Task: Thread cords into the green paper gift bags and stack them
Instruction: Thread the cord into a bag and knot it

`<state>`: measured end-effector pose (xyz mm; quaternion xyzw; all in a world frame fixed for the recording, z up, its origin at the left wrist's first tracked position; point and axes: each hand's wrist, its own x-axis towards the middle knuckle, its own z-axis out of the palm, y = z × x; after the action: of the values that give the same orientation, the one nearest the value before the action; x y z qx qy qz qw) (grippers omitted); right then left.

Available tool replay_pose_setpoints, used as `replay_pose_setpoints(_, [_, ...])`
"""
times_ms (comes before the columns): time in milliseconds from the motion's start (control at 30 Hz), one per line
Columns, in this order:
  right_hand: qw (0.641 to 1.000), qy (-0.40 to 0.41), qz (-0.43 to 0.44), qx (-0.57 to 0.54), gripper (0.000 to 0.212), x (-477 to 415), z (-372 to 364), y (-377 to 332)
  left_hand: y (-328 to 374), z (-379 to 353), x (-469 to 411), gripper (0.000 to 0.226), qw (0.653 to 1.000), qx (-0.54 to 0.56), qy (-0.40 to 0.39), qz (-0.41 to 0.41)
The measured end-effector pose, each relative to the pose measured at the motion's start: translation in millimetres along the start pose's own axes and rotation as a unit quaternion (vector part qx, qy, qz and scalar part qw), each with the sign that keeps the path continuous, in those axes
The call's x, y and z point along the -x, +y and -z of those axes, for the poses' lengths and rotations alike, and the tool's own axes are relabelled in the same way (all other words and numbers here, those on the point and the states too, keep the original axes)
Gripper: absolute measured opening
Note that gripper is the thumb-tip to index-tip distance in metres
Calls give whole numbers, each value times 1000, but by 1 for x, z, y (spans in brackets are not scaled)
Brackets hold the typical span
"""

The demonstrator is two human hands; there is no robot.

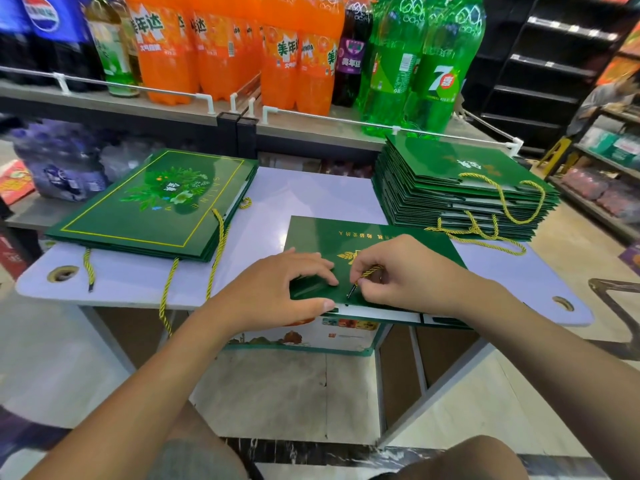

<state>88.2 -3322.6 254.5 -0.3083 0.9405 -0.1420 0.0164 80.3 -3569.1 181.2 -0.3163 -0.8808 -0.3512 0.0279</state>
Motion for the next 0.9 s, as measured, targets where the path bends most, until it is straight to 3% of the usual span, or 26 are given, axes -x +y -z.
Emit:
replay_pose_setpoints(400, [999,14,12,31,15,-3,0,-3,0,1,1,30,1000,5,-3,9])
replay_pose_setpoints(767, [998,-2,10,-65,18,4,-6,1,-4,-2,-1,39,1000,15,1,9])
replay_pose_setpoints(833, [998,57,-2,-27,20,12,-9,1,-4,-2,-1,39,999,30,14,11])
replay_pose_setpoints(900, [978,206,-7,20,21,27,-13,-8,-3,-2,-1,38,998,52,25,22])
